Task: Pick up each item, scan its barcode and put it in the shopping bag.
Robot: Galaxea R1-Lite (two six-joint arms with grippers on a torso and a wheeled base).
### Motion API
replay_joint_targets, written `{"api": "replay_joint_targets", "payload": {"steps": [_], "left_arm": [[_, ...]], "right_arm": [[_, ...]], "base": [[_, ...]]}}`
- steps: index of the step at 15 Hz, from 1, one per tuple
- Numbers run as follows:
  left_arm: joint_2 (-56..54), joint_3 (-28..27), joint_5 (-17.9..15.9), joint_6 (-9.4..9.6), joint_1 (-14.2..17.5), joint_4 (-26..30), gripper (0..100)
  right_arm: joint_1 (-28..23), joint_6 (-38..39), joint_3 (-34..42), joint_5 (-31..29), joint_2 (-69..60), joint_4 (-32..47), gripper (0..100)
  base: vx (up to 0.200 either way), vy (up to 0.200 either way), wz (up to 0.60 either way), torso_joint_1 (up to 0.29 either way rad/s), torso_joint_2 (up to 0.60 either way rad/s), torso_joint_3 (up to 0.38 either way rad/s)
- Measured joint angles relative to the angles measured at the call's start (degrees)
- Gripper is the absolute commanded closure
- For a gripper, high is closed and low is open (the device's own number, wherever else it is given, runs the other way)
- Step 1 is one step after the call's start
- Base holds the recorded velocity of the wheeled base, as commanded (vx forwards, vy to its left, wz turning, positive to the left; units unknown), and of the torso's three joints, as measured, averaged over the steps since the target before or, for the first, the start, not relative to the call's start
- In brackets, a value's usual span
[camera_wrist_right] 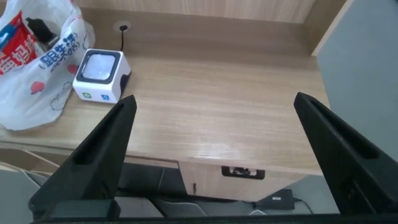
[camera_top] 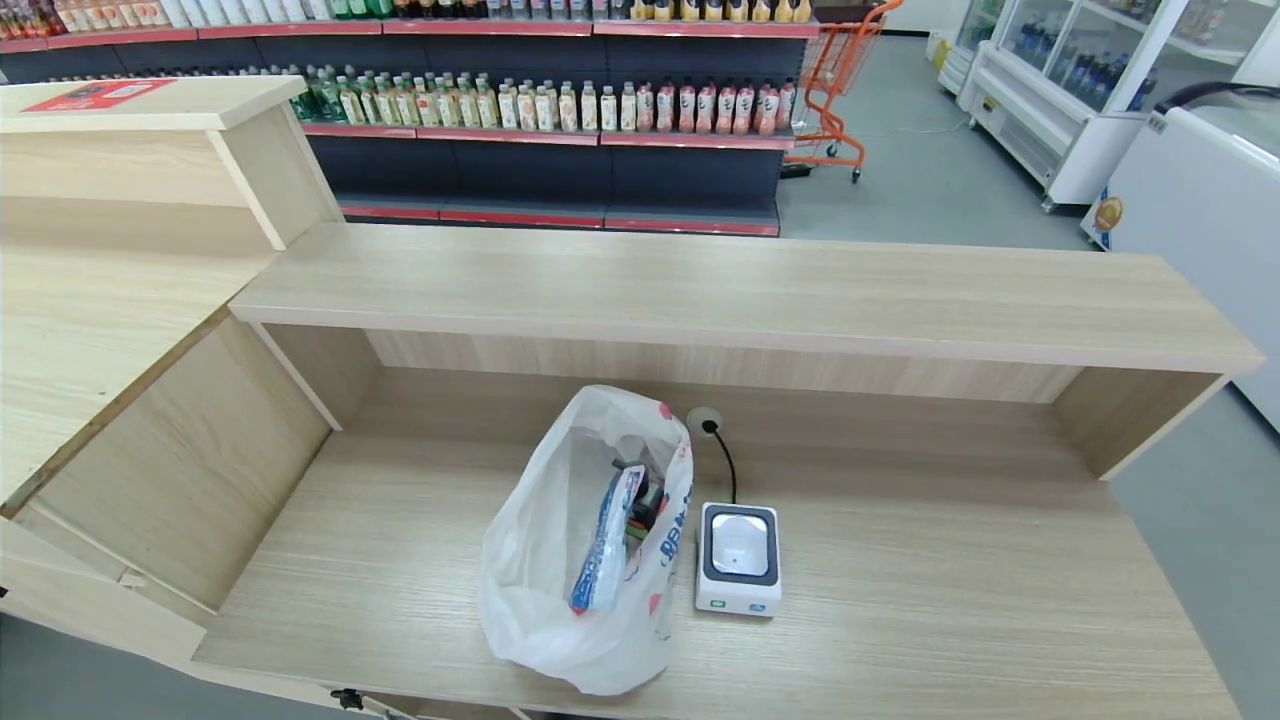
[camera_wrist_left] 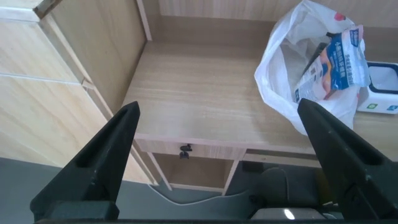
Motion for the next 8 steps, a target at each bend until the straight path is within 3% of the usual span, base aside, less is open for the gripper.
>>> {"api": "replay_joint_targets", "payload": {"steps": [8], "left_arm": [[-0.2,0.0,0.0,-0.04,0.0,0.0,0]], "right_arm": [[0.0,-0.3,0.0,0.0,0.0,0.0,100]], "base": [[0.0,0.0,0.0,0.0,0.0,0.0]]}}
